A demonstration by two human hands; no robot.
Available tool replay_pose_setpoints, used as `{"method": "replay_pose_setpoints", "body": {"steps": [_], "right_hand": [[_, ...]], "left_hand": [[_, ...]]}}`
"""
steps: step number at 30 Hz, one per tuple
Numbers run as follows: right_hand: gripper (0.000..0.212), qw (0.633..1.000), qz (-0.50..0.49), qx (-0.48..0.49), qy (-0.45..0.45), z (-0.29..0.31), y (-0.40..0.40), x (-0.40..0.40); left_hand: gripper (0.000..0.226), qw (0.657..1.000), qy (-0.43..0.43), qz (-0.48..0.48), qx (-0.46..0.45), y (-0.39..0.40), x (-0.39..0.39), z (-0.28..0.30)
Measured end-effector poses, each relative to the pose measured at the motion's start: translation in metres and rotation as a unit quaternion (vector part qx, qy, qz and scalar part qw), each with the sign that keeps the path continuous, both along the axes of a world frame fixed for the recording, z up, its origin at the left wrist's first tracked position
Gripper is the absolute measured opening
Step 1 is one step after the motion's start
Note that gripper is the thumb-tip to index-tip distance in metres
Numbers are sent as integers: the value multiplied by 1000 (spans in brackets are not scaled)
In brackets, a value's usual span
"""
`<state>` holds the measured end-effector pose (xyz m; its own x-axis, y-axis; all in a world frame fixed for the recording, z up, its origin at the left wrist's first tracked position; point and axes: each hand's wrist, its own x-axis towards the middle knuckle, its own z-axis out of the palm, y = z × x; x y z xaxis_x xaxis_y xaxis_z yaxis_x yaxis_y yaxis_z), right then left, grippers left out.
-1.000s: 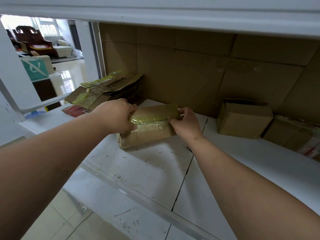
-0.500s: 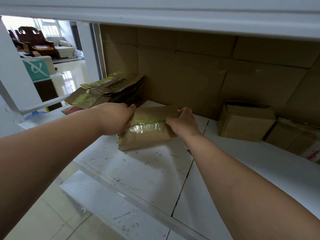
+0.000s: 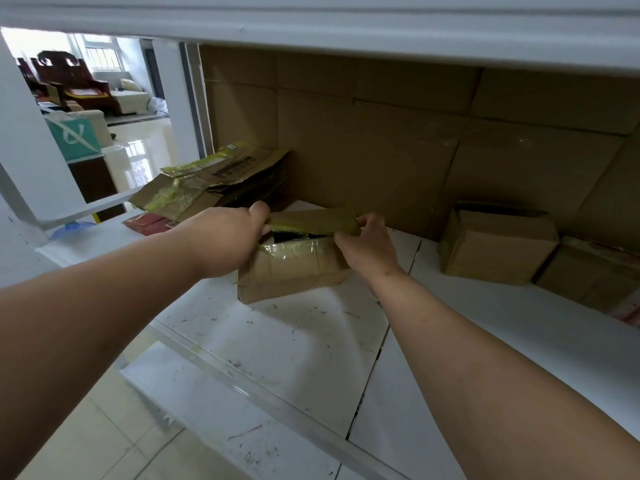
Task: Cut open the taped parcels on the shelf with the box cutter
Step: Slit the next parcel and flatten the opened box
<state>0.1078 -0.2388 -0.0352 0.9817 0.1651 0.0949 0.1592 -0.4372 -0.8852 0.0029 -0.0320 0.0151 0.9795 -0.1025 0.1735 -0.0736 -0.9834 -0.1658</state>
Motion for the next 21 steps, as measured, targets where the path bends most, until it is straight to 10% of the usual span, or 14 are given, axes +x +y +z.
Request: {"method": "replay_pose_setpoints", "body": {"steps": [14,21], "right_hand": [[35,1000,26,1,-8,-4,-6,-2],[80,995,-25,-95,-13,10,5,-16]], "left_hand": [[26,986,3,22,-168,7,10,16],[25,988,5,12,-151,5,3,15]]}}
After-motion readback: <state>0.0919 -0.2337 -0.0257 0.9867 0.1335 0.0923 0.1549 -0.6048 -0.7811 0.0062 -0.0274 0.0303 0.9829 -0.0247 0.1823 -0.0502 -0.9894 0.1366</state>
